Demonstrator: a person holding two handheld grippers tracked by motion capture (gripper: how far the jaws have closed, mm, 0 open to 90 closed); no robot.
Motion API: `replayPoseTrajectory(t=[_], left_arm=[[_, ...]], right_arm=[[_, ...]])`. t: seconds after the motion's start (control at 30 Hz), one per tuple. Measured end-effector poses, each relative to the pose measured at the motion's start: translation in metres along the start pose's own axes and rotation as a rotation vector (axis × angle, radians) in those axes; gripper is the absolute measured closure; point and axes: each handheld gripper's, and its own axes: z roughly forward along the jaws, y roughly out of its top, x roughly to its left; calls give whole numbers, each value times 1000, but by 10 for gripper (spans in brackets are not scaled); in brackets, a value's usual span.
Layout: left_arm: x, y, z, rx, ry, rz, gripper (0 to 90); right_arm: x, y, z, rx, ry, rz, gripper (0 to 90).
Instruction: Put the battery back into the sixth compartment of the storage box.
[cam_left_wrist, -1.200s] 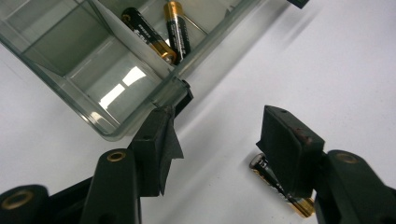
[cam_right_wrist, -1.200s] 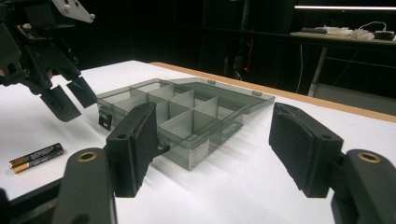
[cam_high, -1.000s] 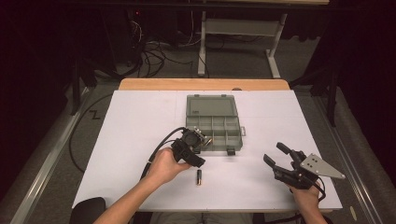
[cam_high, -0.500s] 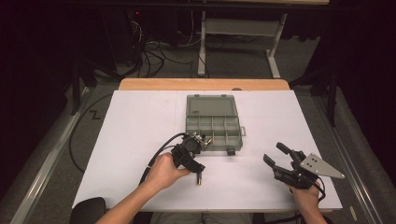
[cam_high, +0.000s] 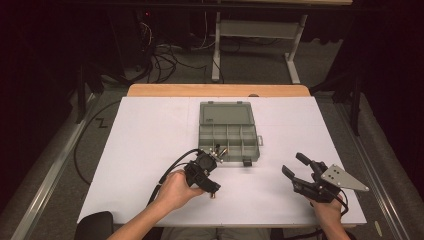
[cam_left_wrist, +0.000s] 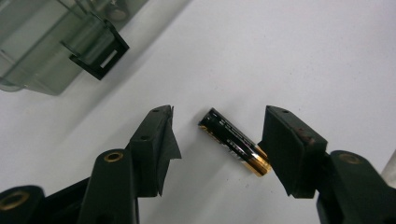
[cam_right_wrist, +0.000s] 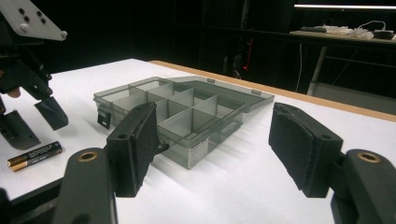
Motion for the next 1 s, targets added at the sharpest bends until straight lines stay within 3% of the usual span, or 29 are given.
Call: replayPoseTrajectory(t=[1.0], left_arm=[[-7, -6, 6, 32, -35, -4, 528]], right_arm=[[0, 0, 1, 5, 2, -4, 347]])
